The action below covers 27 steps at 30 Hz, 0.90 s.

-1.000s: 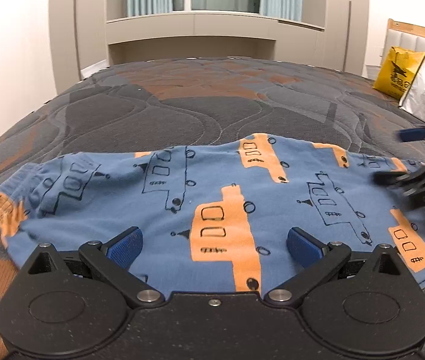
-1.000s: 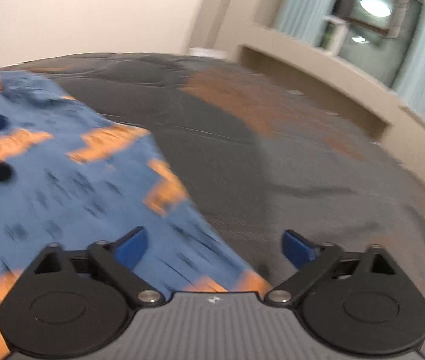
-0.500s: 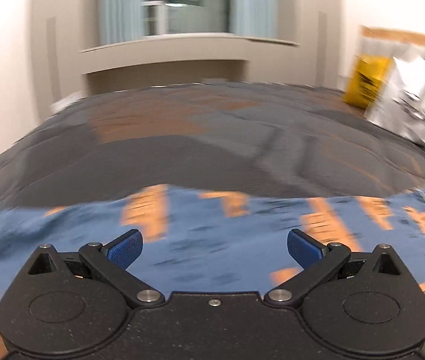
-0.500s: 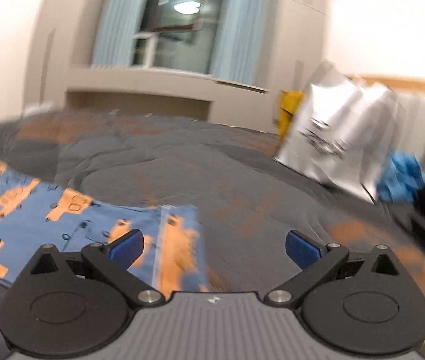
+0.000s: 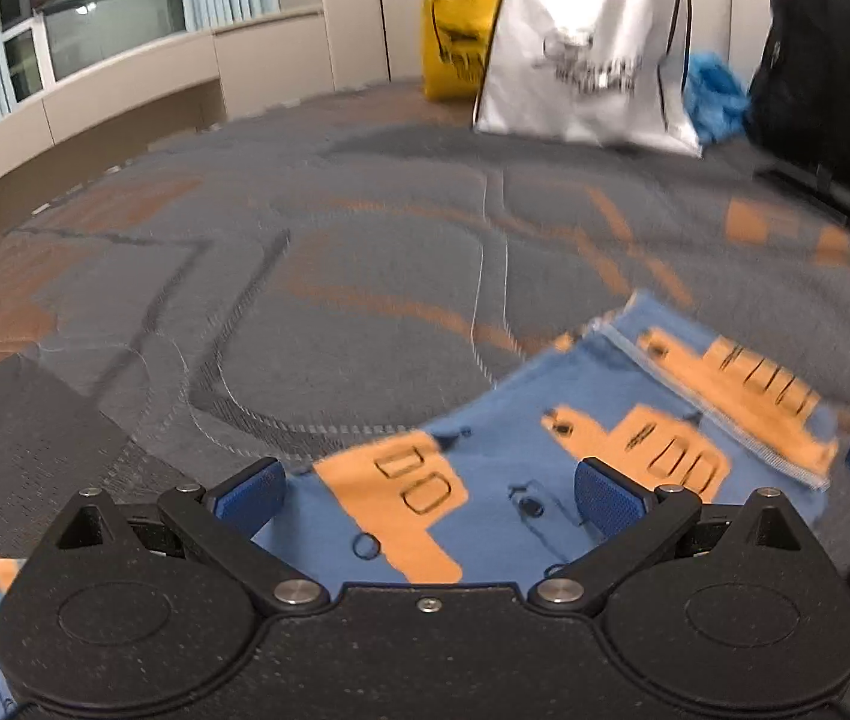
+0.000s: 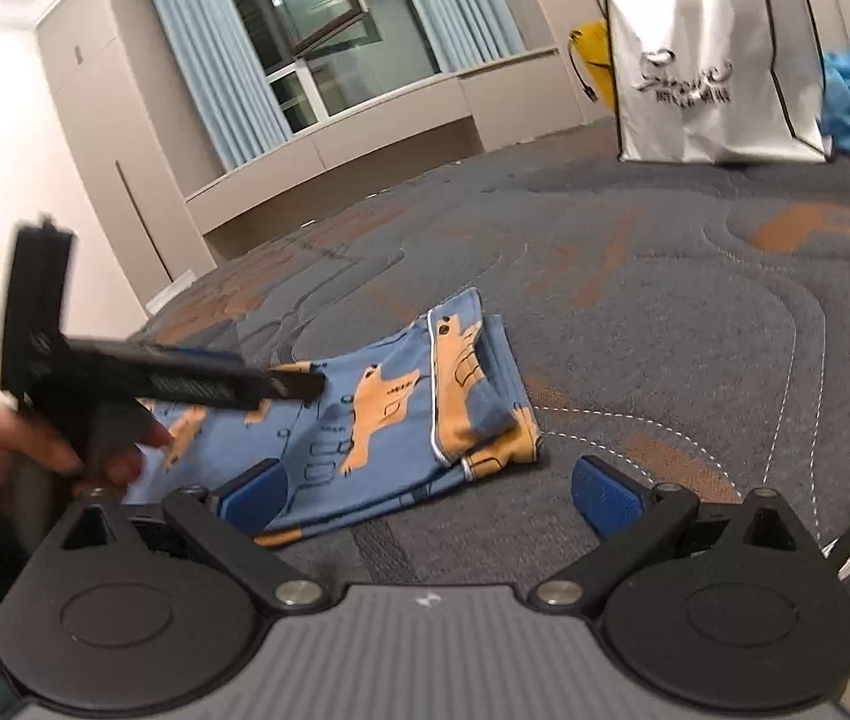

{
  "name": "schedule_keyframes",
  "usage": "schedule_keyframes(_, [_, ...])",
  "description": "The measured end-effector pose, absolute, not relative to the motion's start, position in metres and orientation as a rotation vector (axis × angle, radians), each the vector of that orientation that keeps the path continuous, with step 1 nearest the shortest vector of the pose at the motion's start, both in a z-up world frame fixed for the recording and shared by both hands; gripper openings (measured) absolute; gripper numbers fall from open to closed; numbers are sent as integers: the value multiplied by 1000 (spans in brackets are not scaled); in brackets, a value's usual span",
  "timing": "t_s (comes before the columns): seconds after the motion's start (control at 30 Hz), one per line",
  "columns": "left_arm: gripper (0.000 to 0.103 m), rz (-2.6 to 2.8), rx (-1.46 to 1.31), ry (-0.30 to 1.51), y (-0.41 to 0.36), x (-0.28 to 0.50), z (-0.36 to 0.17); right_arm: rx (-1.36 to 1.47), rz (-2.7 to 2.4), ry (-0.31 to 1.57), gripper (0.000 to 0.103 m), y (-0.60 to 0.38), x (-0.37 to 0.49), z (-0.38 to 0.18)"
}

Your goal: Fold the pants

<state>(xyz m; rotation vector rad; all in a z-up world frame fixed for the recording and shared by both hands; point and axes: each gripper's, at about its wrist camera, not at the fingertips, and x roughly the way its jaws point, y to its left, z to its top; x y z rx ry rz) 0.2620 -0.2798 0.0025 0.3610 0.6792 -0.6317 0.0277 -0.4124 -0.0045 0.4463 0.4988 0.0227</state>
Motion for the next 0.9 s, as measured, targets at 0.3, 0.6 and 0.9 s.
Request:
schedule_keyframes(0.3, [103, -622, 232, 698, -272, 280, 15, 598, -11, 477, 70, -432, 43, -14])
schedule_keyframes(0.6, [98, -856, -17, 799, -299, 282, 44, 493, -179, 402, 22, -411, 44, -14])
schedule_keyframes(0.9, [96, -888, 22, 898, -324, 275, 55, -146, -170, 312, 19, -314, 41, -3])
